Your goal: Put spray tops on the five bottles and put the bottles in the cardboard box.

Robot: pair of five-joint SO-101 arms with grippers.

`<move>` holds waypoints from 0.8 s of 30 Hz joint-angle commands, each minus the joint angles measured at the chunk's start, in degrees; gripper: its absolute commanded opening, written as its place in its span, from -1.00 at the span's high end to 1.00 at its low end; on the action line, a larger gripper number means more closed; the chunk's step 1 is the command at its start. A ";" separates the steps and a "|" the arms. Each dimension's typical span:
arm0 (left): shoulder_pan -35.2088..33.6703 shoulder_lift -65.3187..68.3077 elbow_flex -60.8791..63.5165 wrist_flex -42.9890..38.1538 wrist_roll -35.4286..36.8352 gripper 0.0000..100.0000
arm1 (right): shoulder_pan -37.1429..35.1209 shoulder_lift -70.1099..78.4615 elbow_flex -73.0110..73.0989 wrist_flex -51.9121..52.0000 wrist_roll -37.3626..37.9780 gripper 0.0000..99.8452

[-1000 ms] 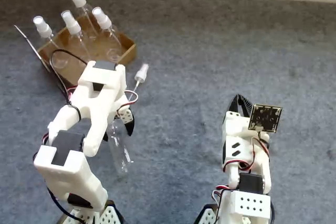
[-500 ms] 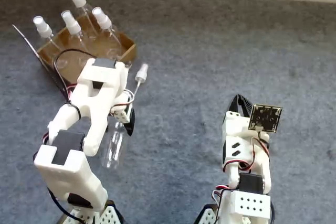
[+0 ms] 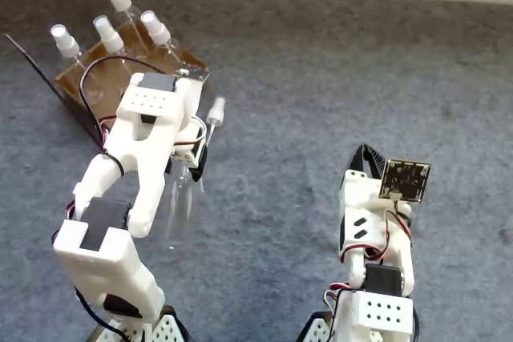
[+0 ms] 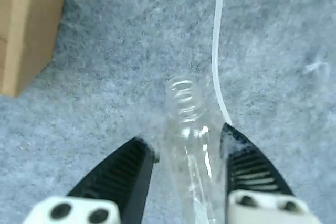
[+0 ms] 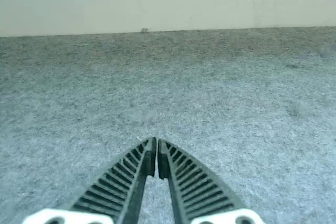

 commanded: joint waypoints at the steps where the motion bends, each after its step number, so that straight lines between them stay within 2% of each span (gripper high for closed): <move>1: 0.75 -1.71 -2.95 5.80 -0.18 0.29 | -0.75 -0.22 10.15 0.13 0.35 0.98; 4: 0.66 -2.15 -3.03 8.09 -0.18 0.14 | -0.75 -0.22 10.15 0.13 0.35 0.98; 9: 0.75 -4.88 -4.62 9.58 -0.09 0.22 | -0.75 -0.22 10.15 0.13 0.35 0.98; 17: 0.92 -20.70 -3.21 13.89 -0.18 0.25 | -0.75 -0.22 10.15 0.13 0.35 0.98; 24: 1.01 -31.87 9.80 13.71 -0.35 0.25 | -0.75 -0.22 10.15 0.13 0.35 0.98</move>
